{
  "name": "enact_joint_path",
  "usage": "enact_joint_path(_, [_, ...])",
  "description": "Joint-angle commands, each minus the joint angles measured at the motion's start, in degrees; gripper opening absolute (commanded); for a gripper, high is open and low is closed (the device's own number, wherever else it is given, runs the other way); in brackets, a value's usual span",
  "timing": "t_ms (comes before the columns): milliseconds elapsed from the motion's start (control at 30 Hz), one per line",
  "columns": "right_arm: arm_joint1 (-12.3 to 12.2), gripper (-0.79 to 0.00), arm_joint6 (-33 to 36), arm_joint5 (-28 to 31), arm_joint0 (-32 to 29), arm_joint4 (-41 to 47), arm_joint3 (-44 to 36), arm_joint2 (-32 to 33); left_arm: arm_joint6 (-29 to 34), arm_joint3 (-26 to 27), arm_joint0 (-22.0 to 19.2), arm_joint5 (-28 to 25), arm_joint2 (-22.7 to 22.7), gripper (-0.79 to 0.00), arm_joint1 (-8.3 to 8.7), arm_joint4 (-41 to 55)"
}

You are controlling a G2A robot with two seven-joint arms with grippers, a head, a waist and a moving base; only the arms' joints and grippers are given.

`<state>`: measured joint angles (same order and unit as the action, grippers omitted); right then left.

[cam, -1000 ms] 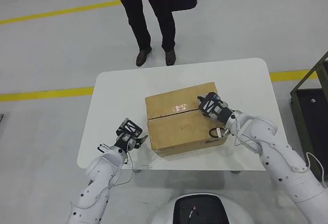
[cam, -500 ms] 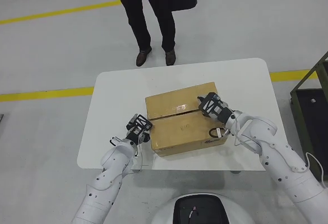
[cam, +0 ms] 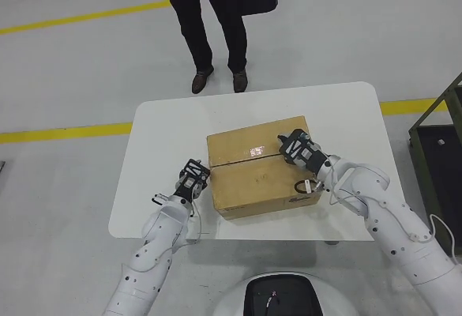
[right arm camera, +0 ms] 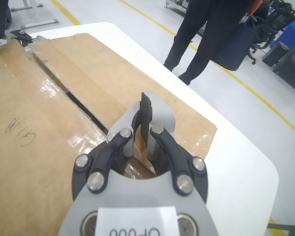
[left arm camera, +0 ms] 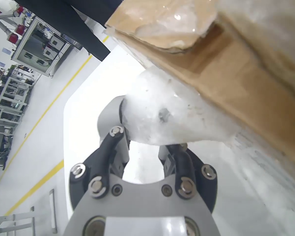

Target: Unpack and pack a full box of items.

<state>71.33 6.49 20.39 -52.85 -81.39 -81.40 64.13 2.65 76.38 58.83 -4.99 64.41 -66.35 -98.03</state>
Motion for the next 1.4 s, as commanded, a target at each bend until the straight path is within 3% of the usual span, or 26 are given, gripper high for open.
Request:
enact_joint_path(0, [0.0,-0.785,0.0,0.0,0.0,0.0,0.1,0.0,0.4,2.0,1.5,-0.4,1.4,-0.785,0.30,0.1])
enact_joint_path(400, [0.3,-0.785,0.0,0.0,0.1,-0.1,0.3,-0.2,5.7,11.7,6.4,-3.7,6.8,-0.785,1.29,-0.5])
enact_joint_path(433, [0.3,-0.785,0.0,0.0,0.1,-0.2,0.3,-0.3,6.2,12.5,6.6,-3.5,7.2,-0.745,1.34,-0.8])
enact_joint_path(500, [0.3,-0.785,-0.1,0.1,0.1,-0.2,0.4,-0.3,7.1,14.1,7.2,-3.3,7.8,-0.489,1.42,-1.9])
enact_joint_path(533, [0.4,-0.785,-0.1,0.0,0.1,-0.2,0.4,-0.3,7.3,14.6,7.3,-3.2,8.0,-0.403,1.43,-2.0])
enact_joint_path(567, [0.4,-0.785,-0.1,0.0,0.1,-0.3,0.4,-0.3,7.6,15.3,7.6,-2.8,8.3,-0.003,1.44,-2.3])
enact_joint_path(1033, [0.6,-0.785,-0.3,0.2,0.0,-0.2,0.5,-0.1,5.7,20.9,8.1,8.4,10.1,0.000,0.38,-1.3])
enact_joint_path(1367, [0.7,-0.785,-0.2,0.1,0.0,0.0,0.3,0.3,3.7,23.2,4.6,5.2,8.5,0.000,-0.32,-0.8])
